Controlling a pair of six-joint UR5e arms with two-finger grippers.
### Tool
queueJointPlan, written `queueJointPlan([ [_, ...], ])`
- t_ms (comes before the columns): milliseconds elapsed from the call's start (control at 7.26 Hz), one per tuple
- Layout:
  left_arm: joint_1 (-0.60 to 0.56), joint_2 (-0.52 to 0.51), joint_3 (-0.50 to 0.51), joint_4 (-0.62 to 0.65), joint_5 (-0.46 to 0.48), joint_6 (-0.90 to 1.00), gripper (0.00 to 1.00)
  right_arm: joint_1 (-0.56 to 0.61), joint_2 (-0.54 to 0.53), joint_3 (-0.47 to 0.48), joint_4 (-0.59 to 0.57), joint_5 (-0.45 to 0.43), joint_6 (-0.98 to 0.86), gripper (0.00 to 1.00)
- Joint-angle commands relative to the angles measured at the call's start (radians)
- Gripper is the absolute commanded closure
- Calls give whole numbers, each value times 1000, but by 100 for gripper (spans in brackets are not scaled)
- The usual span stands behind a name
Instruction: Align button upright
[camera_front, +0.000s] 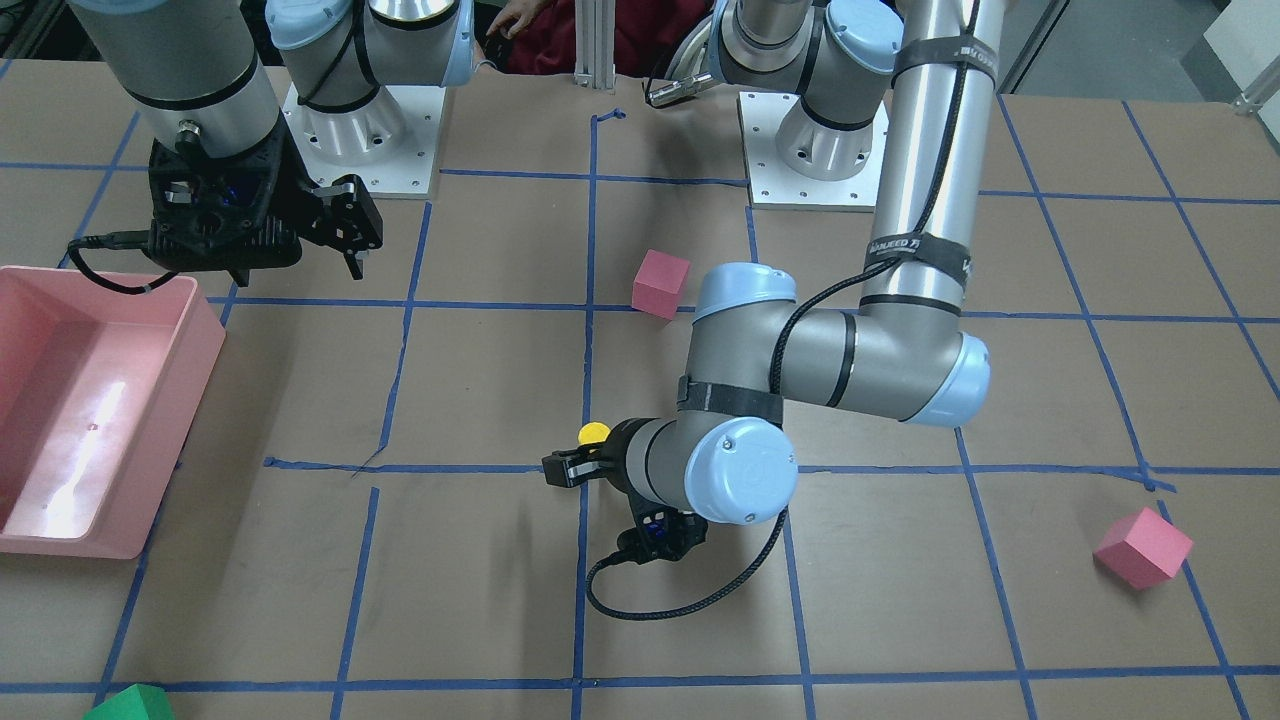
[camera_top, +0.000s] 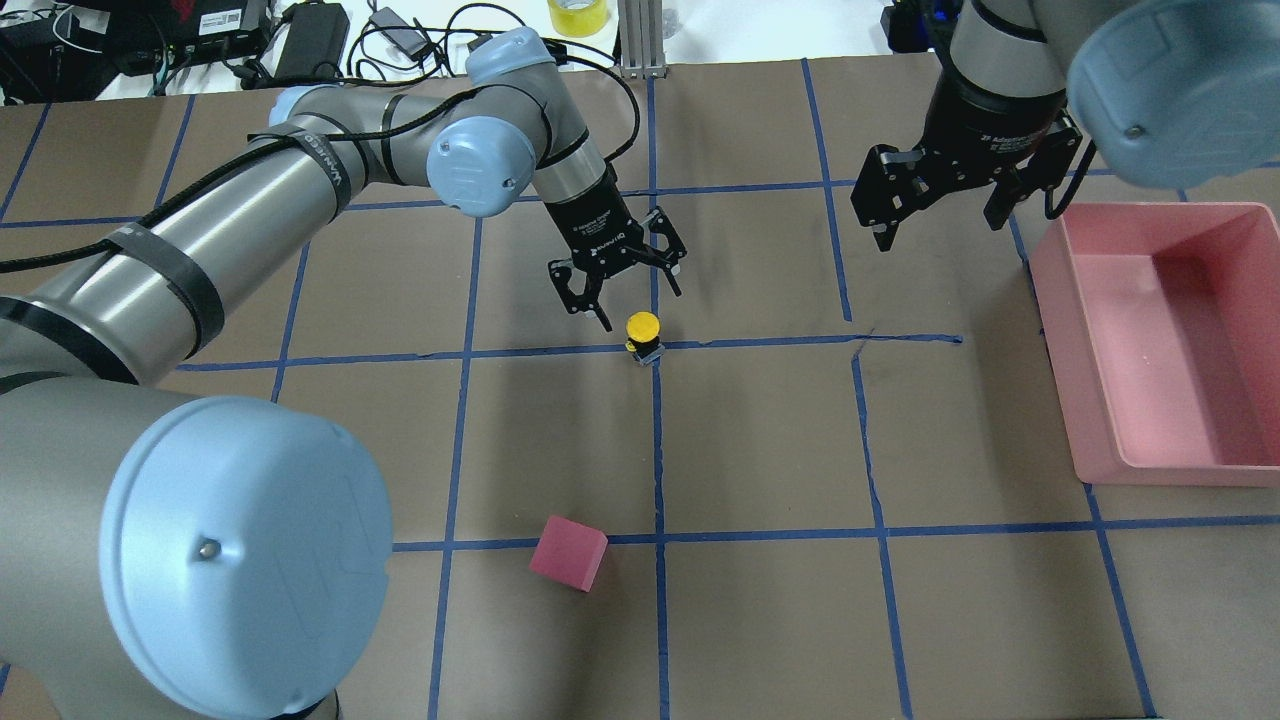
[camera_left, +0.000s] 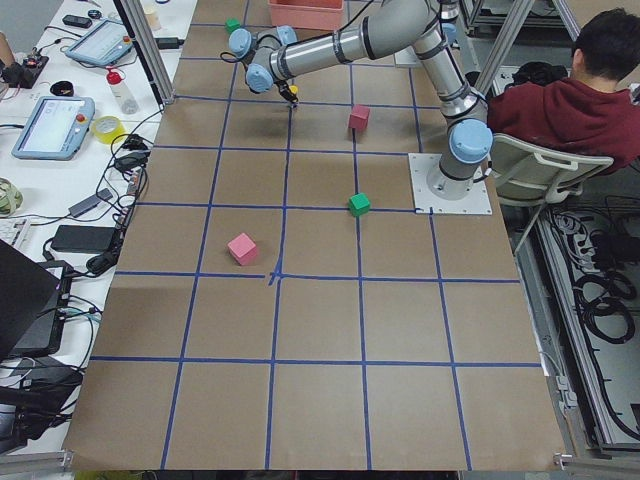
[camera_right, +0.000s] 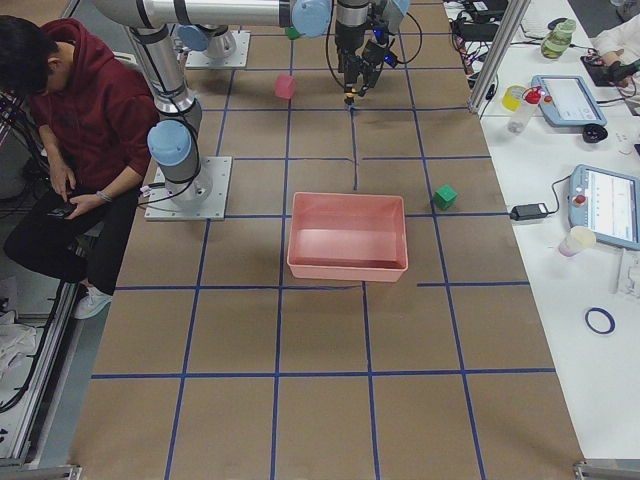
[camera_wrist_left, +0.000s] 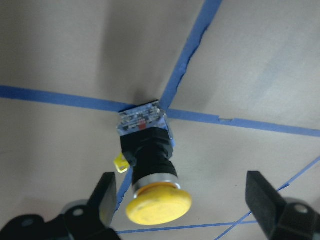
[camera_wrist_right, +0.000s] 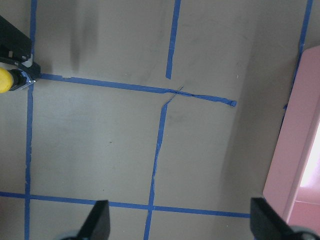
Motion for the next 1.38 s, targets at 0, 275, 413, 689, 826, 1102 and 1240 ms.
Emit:
queueJointPlan([
  [0,36,124,-10,0,112,30,0,0,0,0,2,-2,0,0],
  [275,33,262,-33,-1,266,125,0,0,1,0,2,-2,0,0],
  [413,33,343,-77,-6,276,179,1,0,1,0,2,-2,0,0],
  [689,33,539,-216,-15,290,240,3,0,0,0,4,-2,0,0],
  [826,33,647,-272,-17,331,271,2,0,1,0,2,-2,0,0],
  [1102,36,775,-301,-38,373,342,0,0,1,0,-1,0,1,0],
  [1240,36,801,-282,-55,376,356,0,0,1,0,1,-2,6,0],
])
